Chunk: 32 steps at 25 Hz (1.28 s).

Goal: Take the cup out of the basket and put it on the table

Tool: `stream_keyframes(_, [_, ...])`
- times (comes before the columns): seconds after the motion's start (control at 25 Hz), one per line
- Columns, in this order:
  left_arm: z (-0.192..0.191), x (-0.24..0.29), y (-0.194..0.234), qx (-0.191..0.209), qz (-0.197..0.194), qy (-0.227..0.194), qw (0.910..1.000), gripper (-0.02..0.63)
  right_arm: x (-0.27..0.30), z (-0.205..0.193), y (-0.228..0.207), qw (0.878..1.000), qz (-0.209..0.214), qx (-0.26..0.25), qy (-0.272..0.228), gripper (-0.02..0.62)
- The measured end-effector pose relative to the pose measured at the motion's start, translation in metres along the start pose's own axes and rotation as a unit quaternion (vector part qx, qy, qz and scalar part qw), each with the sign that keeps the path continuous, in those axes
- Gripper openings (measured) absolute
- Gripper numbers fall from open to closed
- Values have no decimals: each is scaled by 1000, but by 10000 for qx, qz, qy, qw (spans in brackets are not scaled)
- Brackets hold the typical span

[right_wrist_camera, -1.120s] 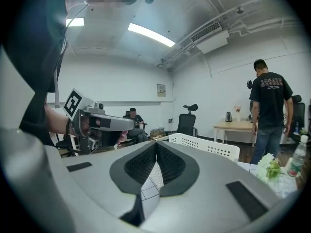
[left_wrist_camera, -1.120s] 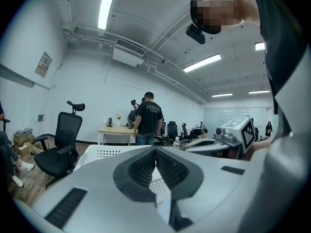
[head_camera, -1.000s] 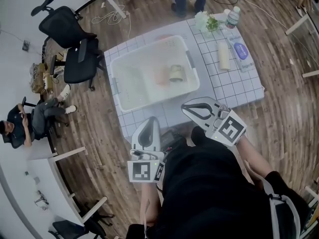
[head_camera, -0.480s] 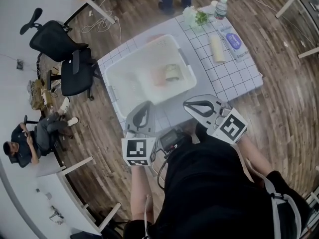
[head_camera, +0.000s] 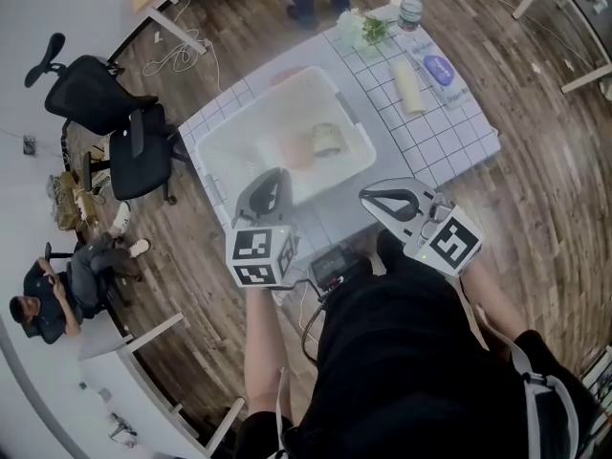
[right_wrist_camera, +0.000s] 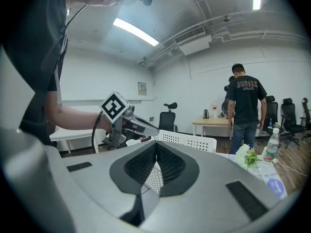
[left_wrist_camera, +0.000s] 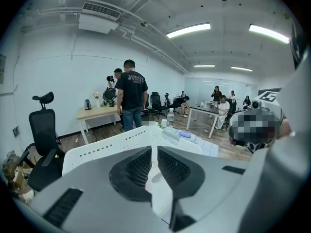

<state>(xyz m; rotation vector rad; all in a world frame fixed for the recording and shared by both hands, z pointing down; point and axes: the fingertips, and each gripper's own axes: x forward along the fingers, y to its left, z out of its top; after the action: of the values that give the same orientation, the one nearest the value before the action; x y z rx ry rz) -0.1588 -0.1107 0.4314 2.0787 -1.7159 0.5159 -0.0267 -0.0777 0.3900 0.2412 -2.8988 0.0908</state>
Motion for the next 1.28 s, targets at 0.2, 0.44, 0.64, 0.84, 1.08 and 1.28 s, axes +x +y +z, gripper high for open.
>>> stream_keyframes(0.2, [-5,17,12,-50,-128,193,9997,46,-2,-5,-5,9999,-148,48,70,15])
stream_keyframes(0.44, [-17,42,28,-42,-218,582,9981,81,-5,-5,-11,9994,-314,116,39,15])
stream_keyframes(0.64, [-30,59,40,-126,-239,889,9957,106,-9,-9,-17,9990,-408,143,79,15])
stream_keyframes(0.84, [-43,77,47,-467,-501,1233,9900,118,-11,-12,-23,9987,-467,161,93,15])
stream_keyframes(1.08, [-59,96,50,-892,-870,1650,9784,135,-13,-14,-29,9982,-540,220,153,15])
stream_keyframes(1.28, [-79,114,55,-1286,-1002,2050,9651,158,-17,-21,-34,9974,-610,262,267,15])
